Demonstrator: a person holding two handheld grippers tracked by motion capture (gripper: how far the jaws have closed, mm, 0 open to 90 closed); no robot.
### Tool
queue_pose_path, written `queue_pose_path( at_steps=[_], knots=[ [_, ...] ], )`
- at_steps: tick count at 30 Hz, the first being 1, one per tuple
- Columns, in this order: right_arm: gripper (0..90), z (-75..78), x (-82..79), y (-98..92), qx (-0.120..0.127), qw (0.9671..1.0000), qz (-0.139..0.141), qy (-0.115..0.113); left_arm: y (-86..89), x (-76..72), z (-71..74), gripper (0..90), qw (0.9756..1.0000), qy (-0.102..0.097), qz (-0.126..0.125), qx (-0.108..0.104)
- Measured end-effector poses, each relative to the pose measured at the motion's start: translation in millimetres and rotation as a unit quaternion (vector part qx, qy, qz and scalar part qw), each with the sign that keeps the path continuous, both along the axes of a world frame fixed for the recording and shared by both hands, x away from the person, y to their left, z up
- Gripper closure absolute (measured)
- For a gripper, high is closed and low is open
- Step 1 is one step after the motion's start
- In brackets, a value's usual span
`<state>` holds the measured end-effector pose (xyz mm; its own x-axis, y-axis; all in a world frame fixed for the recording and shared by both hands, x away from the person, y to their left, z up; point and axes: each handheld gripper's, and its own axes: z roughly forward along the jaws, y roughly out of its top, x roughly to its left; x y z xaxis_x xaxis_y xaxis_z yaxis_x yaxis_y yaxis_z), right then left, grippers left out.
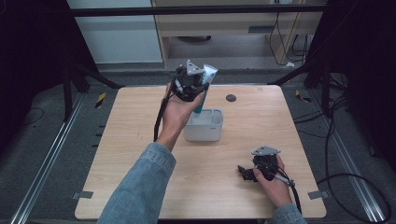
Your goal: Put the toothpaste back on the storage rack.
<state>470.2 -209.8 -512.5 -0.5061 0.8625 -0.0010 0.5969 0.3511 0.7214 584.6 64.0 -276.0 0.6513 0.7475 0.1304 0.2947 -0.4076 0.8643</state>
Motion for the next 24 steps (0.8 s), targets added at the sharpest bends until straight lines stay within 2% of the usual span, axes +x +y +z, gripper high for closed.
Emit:
queue_pose_path(
  at_steps=[11, 14, 24],
  knots=[
    [0.4, -0.4, 0.6, -0.1, -0.003, 1.0, 0.001, -0.003, -1.8, 0.6, -1.6, 78.7, 0.9999, -0.009, -0.004, -0.003],
    [0.4, -0.4, 0.6, 0.0, -0.003, 1.0, 0.0, -0.002, -3.8, 1.2, -3.5, 78.7, 0.9999, -0.01, -0.009, -0.01],
    [0.4, -0.4, 0.7, -0.1, -0.003, 1.0, 0.001, -0.003, -8.0, 6.9, -20.0, 78.8, 0.9997, -0.003, -0.013, -0.019]
  ],
)
